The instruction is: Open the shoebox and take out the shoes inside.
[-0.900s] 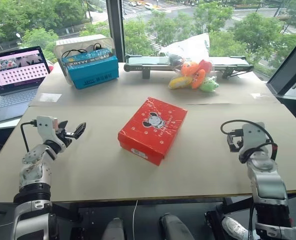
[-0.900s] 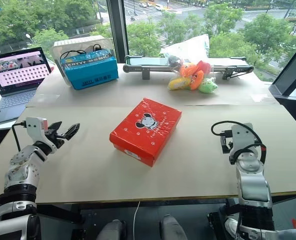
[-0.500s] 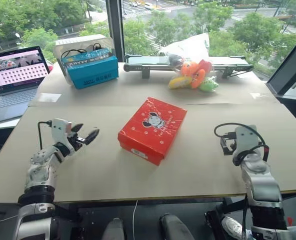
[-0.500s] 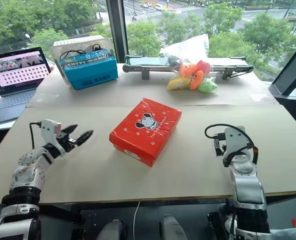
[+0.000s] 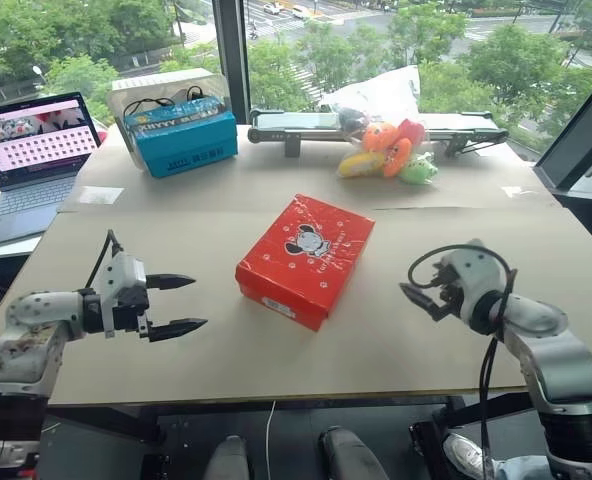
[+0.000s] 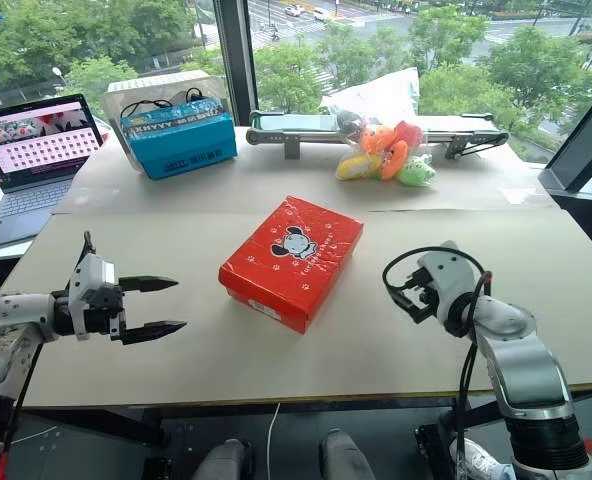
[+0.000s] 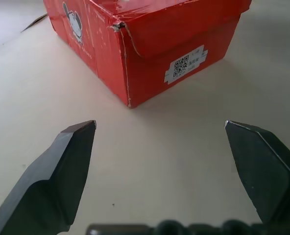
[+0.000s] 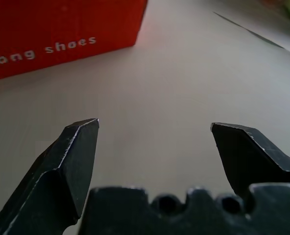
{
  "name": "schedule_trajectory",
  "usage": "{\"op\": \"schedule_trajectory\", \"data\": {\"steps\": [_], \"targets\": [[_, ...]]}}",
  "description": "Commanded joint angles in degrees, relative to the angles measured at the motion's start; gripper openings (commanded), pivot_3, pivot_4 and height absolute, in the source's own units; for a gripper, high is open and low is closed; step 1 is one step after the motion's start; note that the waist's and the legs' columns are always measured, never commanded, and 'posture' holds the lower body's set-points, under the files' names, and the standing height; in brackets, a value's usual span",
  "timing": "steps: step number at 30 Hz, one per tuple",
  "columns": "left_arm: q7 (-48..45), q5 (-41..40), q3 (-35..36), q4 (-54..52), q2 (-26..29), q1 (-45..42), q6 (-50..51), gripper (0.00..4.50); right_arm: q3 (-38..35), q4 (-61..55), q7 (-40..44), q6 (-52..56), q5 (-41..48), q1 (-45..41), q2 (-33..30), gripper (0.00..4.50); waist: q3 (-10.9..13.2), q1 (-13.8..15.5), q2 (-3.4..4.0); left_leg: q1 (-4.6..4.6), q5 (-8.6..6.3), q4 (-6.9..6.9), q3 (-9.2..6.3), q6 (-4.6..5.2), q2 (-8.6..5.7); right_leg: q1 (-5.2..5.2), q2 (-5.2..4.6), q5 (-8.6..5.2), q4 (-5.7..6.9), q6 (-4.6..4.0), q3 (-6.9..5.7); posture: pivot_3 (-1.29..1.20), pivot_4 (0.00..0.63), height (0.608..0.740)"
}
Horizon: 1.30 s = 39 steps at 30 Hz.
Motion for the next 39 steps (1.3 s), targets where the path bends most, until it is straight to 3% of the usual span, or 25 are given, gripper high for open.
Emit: {"op": "schedule_trajectory", "data": {"steps": [1,2,5,16,26,39], "targets": [[-0.1,-0.1,-0.8,-1.8,-0.9,-0.4,-1.2,4.50,0.5,-3.5,2.3,0.1,1.8,0.7,-1.3,4.34,0.0,0.0,0.00,-0.01,0.00,0.00,0.00,0.00,0.00,0.00,0.00,0.08,0.00,0.15,0.00,0.00,0.150,0.740],[-0.3,0.0,-1.0,-2.1,-1.0,0.0,-1.5,4.50,1.1,-3.7,3.0,-0.1,2.1,0.9,-1.4,4.34,0.0,0.0,0.00,-0.02,0.00,0.00,0.00,0.00,0.00,-0.01,0.00,0.11,-0.01,0.21,-0.01,0.00,0.150,0.740],[-1.4,-0.5,-1.1,-3.0,-0.4,1.0,-1.1,4.50,2.0,-3.3,4.2,-1.2,3.2,0.7,-0.7,3.66,0.0,-0.2,0.00,-0.05,0.00,0.00,0.00,0.01,0.02,-0.04,0.02,0.13,0.00,0.28,-0.01,0.00,0.150,0.740],[-4.9,-1.1,-1.5,-3.7,1.9,2.0,0.3,4.50,11.6,4.0,10.0,-6.1,1.7,-7.2,1.1,0.08,0.0,0.0,-0.01,0.00,0.00,0.04,0.01,0.01,0.02,-0.04,0.02,0.05,0.05,0.10,-0.02,0.00,0.150,0.740],[-4.1,-0.8,-1.7,-4.2,1.6,2.1,0.2,4.50,14.5,10.4,12.4,-8.9,0.4,-14.1,2.2,0.03,0.0,0.0,-0.01,-0.09,0.00,0.04,0.00,0.01,0.02,-0.08,0.02,0.14,0.04,0.28,-0.04,0.00,0.150,0.740],[-3.1,-0.9,-2.1,-5.7,1.4,3.7,0.4,4.50,11.1,3.6,14.5,-2.1,6.9,-22.2,2.5,0.03,0.0,-0.1,0.00,-0.09,0.00,0.04,0.00,0.01,0.03,-0.14,0.03,0.14,0.17,0.28,-0.04,0.00,0.150,0.740]]}}
